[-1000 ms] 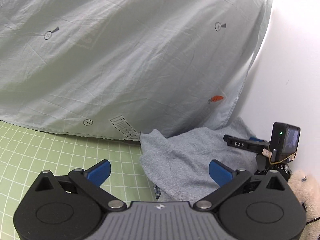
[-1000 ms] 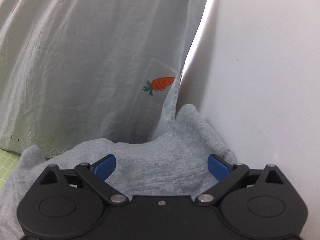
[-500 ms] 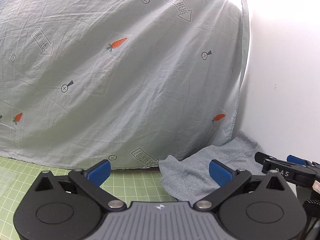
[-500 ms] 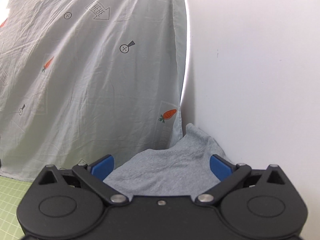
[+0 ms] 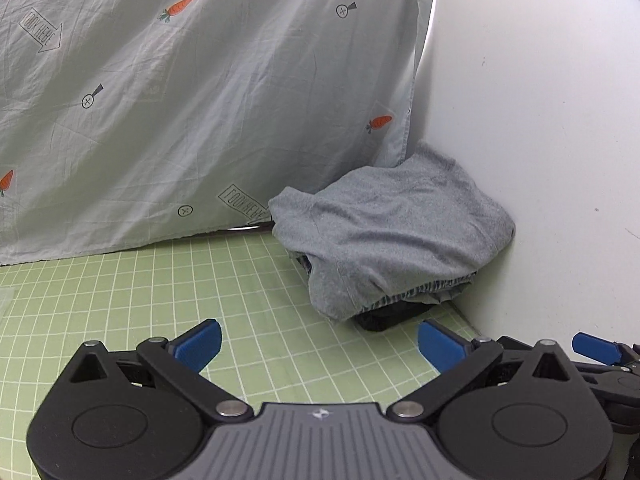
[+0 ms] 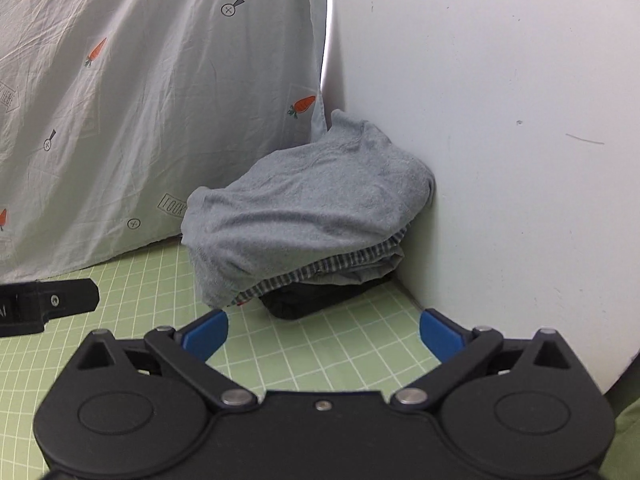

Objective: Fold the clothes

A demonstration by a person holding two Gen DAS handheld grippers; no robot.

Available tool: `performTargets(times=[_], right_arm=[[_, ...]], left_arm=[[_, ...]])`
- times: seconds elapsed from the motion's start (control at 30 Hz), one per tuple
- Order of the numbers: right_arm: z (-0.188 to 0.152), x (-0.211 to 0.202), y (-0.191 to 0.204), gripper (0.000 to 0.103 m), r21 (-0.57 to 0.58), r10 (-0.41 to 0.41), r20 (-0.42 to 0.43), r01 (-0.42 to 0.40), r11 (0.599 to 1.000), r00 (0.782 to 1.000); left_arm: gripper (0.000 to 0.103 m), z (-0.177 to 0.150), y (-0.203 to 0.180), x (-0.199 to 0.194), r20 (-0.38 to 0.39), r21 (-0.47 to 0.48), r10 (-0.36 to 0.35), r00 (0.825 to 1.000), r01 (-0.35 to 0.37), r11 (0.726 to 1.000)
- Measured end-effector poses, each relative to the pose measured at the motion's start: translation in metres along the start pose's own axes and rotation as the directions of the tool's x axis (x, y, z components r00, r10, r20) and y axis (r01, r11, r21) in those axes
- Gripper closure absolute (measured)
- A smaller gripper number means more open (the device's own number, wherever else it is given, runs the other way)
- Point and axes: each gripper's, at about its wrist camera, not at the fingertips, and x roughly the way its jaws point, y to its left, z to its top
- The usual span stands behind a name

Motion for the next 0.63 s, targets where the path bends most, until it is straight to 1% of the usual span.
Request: performTargets(times=[0.07, 0.17, 0.47, 0.63], right_arm=[[-0.005, -0.004, 0.0, 0.0, -0.001, 0.003, -0.019, -0.003, 1.0, 1.0], [-0.012, -0.012, -0.001, 0.0, 0.003, 0.006, -0.041, -0.006, 1.0, 0.999], [-0.018, -0.02, -0.001, 0.0, -0.013, 0.022, -0.048, -0.023, 1.0, 0.999], [-0.017, -0.023, 0.0, 0.0, -0.018, 0.027, -0.038, -0.028, 0.999, 0.999]], left_arm=[[0.0, -0.007, 0.0, -0.003, -0.02, -0.001, 0.008, 1.0, -0.008, 1.0], [0.0, -0.015, 0.002, -0.007, -0.04, -0.009, -0.001, 0.999, 0.001, 1.0], [0.0, -0.027, 0.003, -0.019, -0.054, -0.006, 0.014, 0.998, -0.014, 1.0], [0.0, -0.028, 0.003, -0.023, -0.052, -0.007, 0.013, 0.999, -0.014, 1.0]])
